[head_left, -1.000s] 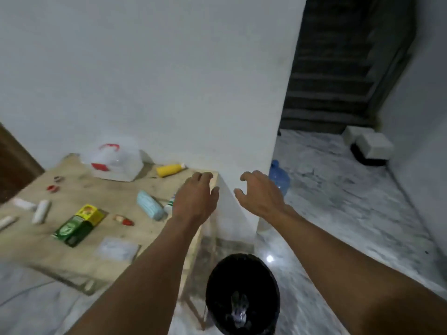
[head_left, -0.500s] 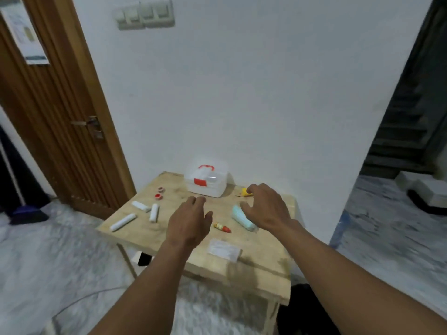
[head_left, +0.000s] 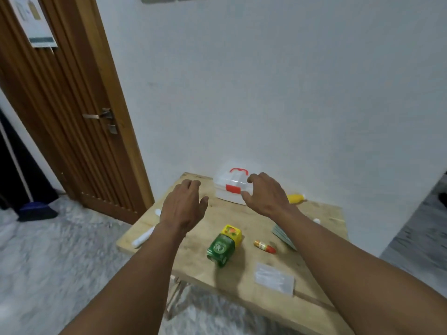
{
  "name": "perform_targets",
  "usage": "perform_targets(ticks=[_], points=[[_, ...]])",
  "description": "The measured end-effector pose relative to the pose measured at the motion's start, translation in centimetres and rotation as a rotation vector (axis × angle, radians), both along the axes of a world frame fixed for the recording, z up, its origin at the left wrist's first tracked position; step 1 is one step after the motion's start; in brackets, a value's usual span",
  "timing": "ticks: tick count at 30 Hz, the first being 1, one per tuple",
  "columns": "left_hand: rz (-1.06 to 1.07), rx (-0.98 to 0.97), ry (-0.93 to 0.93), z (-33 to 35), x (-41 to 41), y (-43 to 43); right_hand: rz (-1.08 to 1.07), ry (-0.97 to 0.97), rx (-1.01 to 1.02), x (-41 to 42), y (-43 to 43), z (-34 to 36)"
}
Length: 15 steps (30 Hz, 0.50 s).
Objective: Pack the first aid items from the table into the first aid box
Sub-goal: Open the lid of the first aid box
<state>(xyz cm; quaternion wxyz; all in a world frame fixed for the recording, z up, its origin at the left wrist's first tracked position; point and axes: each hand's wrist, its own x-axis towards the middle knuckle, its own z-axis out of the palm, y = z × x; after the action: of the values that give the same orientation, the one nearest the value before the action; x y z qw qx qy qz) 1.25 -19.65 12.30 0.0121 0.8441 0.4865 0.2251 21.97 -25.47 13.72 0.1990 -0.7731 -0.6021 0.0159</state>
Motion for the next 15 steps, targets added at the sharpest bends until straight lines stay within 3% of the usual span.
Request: perform_targets(ticks=[8, 15], points=[[-0.036, -0.009, 0.027, -0.1, 3.3, 15.0, -0.084, 0.116, -0.006, 3.1, 14.3, -1.5], [-0.267, -0.116, 0.059, -6.0, 7.7, 24.1, -0.304, 0.340, -0.119, 2.9, 19.1, -9.0]])
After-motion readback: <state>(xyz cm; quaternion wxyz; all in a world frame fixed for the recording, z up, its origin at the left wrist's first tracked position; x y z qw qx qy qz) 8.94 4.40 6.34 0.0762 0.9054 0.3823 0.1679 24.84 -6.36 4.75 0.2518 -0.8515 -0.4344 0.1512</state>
